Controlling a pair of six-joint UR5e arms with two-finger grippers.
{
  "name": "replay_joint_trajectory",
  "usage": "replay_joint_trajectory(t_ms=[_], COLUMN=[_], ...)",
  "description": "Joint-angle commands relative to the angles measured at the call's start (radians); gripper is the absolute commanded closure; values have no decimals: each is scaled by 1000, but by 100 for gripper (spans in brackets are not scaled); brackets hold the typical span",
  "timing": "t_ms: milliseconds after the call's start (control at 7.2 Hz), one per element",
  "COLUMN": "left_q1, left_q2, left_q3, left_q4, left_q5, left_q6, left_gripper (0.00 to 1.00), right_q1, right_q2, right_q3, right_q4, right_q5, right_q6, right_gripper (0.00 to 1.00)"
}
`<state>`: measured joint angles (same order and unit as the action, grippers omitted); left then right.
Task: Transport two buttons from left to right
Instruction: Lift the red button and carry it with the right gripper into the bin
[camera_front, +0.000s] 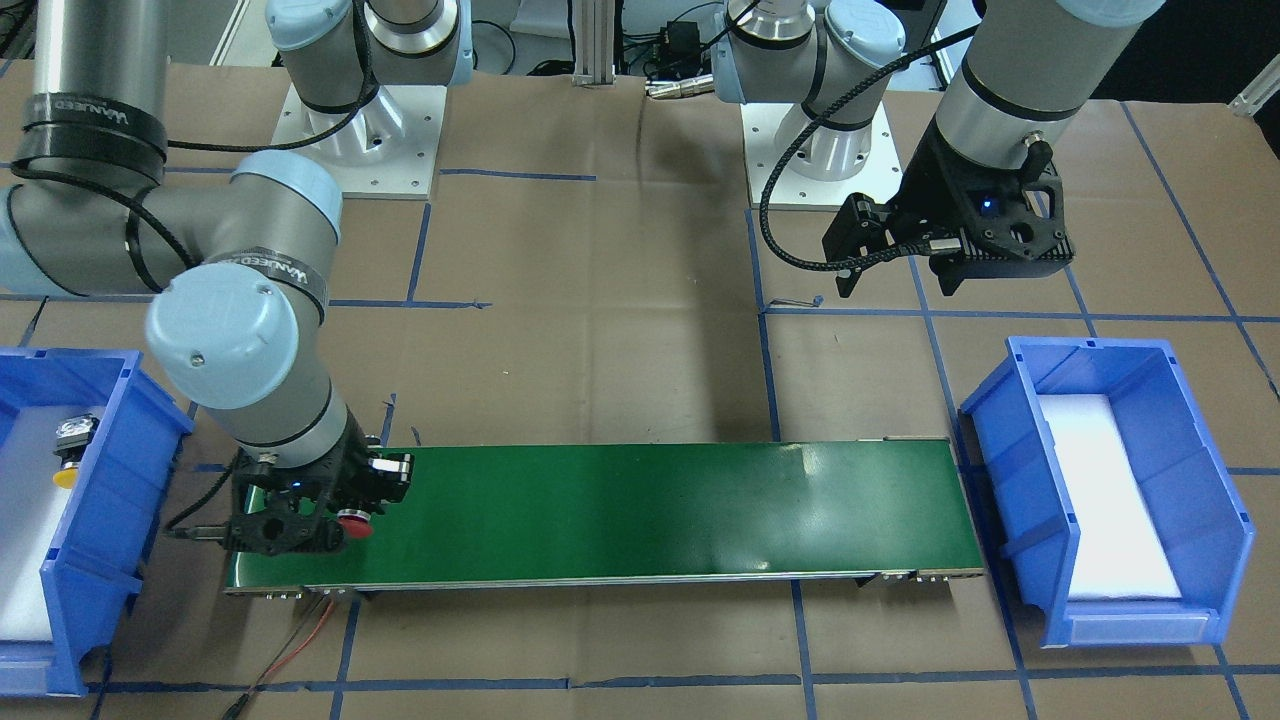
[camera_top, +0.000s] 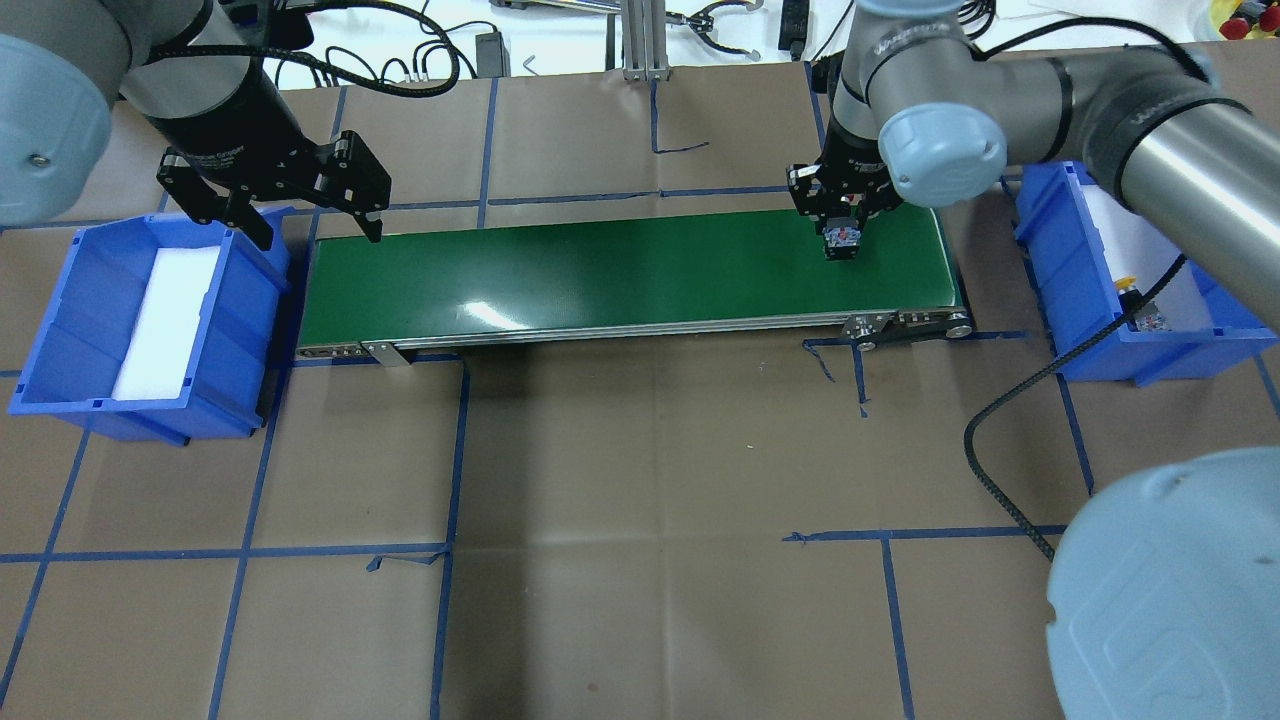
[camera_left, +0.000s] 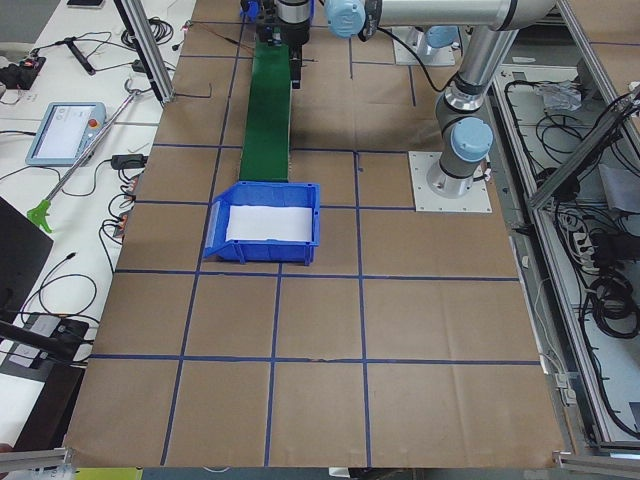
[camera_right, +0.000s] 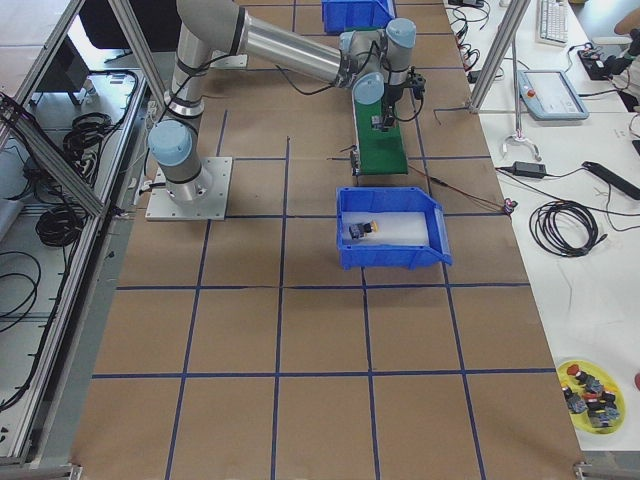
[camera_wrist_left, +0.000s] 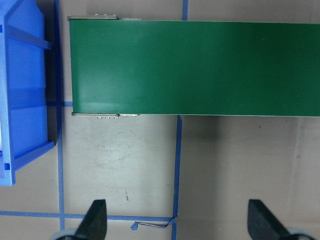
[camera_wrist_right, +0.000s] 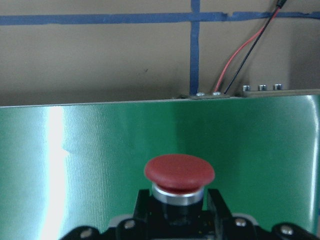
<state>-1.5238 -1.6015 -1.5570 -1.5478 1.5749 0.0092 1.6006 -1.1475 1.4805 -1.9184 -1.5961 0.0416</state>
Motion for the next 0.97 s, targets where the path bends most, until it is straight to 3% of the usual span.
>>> replay_joint_trajectory(t_ms=[0, 278, 417, 556, 833], left_q1=[1, -1, -1, 1, -1], left_q2=[0, 2, 2, 2, 2], left_q3=[0, 0, -2, -2, -2], left_q4=[0, 0, 0, 0, 0], left_q5=[1, -1, -1, -1, 1], left_q6=[0, 0, -2, 0, 0], left_gripper=[0, 0, 0, 0, 0], right_q1=[-133, -355, -448, -534, -590], right_q2=[-69, -127, -132, -111, 2], right_q3=[-120, -117, -118, -118, -115], right_q4=[210, 209, 194, 174, 63], right_q5=[5, 78, 82, 76, 75], right_q6=[-125, -303, -497, -632, -658], right_gripper=[99, 98, 98, 98, 98])
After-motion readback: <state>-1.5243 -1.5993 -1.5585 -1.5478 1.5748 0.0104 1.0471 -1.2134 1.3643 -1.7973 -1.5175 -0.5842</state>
